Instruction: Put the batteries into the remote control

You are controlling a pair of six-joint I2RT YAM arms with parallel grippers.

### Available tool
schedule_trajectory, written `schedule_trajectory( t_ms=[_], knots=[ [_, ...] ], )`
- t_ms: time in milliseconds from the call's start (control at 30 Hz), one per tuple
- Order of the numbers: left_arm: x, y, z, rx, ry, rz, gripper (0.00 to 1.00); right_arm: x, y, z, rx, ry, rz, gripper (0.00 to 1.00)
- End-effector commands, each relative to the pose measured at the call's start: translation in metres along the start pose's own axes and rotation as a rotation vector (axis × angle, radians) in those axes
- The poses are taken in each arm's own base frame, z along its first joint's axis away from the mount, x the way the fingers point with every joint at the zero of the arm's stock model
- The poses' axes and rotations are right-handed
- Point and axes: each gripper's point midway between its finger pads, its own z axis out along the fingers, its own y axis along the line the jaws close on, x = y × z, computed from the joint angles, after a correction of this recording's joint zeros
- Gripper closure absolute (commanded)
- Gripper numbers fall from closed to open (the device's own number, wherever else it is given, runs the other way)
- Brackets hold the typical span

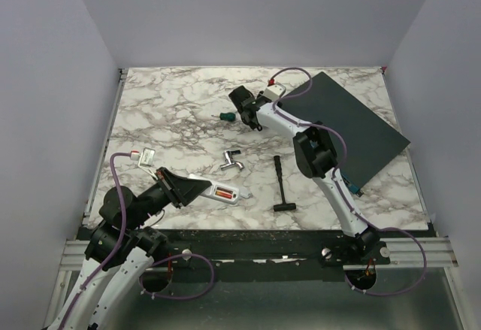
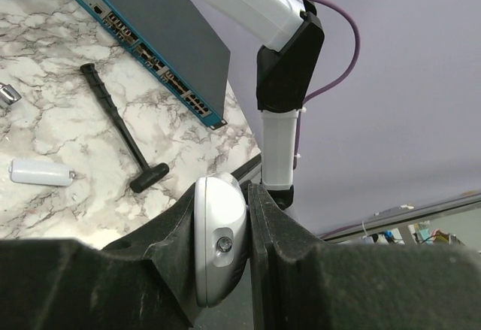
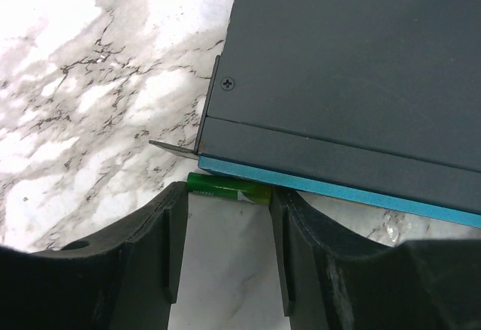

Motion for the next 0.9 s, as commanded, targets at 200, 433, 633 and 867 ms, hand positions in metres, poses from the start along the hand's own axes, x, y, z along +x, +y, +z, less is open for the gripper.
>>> schedule_trajectory(
  t_ms=[200,433,633,867],
  knots=[
    [-0.009,-0.01,-0.005,0.02,-0.037,0.019,1.0,0.017,-0.021,0.034,0.049,0.039,0.021,0.55],
    [-0.009,-0.01,-0.006,0.02,-0.044,0.019,1.0,0.03,-0.016,0.02,-0.105,0.134,-0.089,0.53],
    [-0.014,-0.014,-0.01,0.02,-0.072,0.02,1.0,0.036,-0.02,-0.004,-0.243,0.185,-0.126,0.54],
    [-0.016,-0.014,-0.01,0.019,-0.078,0.019,1.0,0.018,-0.012,-0.053,-0.389,0.155,-0.223,0.55]
  ],
)
